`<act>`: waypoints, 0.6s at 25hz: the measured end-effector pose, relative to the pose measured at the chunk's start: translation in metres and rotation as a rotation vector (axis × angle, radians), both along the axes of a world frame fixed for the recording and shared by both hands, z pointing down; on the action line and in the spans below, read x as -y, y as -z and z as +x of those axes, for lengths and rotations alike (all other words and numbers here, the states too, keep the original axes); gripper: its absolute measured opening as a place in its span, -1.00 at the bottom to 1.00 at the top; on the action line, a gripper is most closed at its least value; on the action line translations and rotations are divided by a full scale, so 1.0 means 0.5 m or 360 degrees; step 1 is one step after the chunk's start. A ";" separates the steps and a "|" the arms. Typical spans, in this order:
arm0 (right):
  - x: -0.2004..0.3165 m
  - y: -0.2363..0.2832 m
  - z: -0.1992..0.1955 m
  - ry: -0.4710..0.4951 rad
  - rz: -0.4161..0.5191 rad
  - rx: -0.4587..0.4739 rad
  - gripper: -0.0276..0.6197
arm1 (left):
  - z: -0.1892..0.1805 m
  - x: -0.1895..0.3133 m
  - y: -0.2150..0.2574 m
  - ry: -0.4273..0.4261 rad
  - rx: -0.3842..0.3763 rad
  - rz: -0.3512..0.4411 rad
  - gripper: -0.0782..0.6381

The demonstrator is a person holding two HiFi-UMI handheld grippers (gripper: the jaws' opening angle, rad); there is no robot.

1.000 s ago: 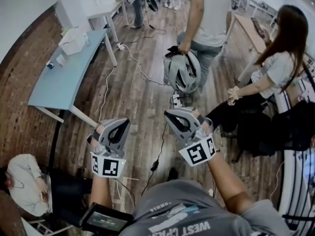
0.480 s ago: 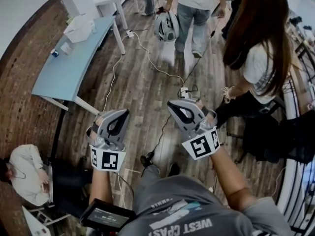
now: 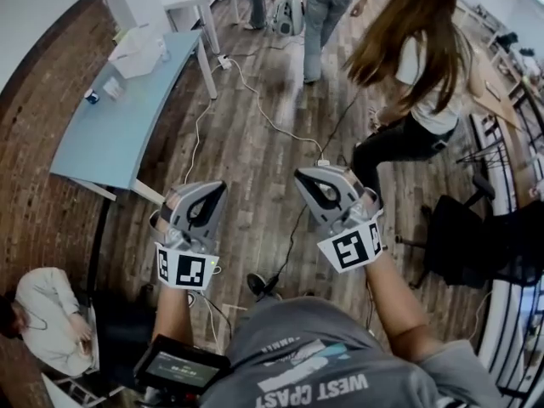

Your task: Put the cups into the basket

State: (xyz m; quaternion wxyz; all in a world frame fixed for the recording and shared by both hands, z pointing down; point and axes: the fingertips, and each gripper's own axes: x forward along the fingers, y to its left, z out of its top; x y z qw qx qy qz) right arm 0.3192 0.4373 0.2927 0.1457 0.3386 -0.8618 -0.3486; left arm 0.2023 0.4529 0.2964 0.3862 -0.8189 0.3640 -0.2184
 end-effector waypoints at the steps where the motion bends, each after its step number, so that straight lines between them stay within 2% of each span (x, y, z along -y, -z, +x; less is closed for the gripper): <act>1: 0.014 0.002 -0.015 -0.0009 0.0000 0.0000 -0.90 | -0.015 0.014 -0.002 -0.0017 -0.0022 0.0000 -0.78; 4: 0.049 0.006 -0.061 -0.0025 0.0002 -0.0008 -0.90 | -0.059 0.052 -0.007 -0.0063 -0.0095 -0.0008 -0.78; 9: 0.097 0.004 -0.114 -0.0063 -0.0007 -0.0015 -0.90 | -0.113 0.104 -0.009 -0.0097 -0.0103 0.0000 -0.78; 15: 0.141 -0.008 -0.163 -0.0022 -0.0014 -0.0048 -0.90 | -0.154 0.150 -0.014 -0.0074 -0.0122 -0.0004 -0.78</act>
